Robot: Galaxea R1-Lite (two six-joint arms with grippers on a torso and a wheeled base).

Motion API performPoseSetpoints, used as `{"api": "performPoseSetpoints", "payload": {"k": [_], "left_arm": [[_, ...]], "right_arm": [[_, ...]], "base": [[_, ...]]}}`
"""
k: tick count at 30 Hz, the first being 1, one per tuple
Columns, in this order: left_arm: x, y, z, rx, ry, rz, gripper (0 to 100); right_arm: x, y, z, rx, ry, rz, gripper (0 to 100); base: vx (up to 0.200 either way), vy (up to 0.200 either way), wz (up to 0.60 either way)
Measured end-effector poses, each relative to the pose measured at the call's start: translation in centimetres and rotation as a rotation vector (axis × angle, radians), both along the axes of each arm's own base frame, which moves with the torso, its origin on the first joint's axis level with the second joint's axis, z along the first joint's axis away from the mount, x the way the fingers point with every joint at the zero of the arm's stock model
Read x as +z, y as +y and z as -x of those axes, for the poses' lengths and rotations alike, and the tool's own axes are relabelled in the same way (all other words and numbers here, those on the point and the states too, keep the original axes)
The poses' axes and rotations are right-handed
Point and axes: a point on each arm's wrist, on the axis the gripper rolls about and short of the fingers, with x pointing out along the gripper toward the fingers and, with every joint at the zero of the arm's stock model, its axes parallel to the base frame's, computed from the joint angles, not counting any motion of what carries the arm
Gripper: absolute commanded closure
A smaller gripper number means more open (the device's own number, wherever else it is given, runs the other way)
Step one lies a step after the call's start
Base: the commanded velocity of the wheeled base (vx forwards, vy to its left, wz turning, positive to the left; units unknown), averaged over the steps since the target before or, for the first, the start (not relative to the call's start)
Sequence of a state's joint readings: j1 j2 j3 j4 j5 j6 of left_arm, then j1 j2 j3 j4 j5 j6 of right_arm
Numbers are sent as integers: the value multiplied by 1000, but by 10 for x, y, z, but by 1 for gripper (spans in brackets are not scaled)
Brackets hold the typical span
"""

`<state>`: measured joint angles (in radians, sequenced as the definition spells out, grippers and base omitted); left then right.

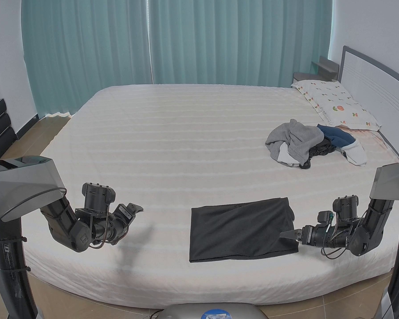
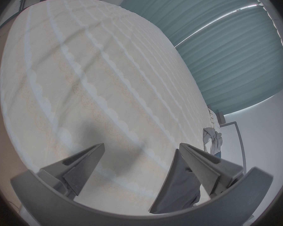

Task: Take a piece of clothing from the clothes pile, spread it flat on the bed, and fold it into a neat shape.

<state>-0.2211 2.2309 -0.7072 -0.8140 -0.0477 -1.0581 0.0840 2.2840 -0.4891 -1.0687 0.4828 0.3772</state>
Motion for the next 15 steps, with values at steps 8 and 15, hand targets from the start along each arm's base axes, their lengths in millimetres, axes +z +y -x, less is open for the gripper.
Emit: {"api": "performPoseSetpoints", "payload": {"k": [8, 15], "left_arm": [[0, 0, 0, 0, 0, 0, 0], [0, 0, 0, 0, 0, 0, 0]], "right_arm": [[-6, 4, -1, 14, 9, 6, 100], [-7, 1, 3, 25, 6, 31, 100]], "base": [[0, 0, 0], [0, 0, 0]]}}
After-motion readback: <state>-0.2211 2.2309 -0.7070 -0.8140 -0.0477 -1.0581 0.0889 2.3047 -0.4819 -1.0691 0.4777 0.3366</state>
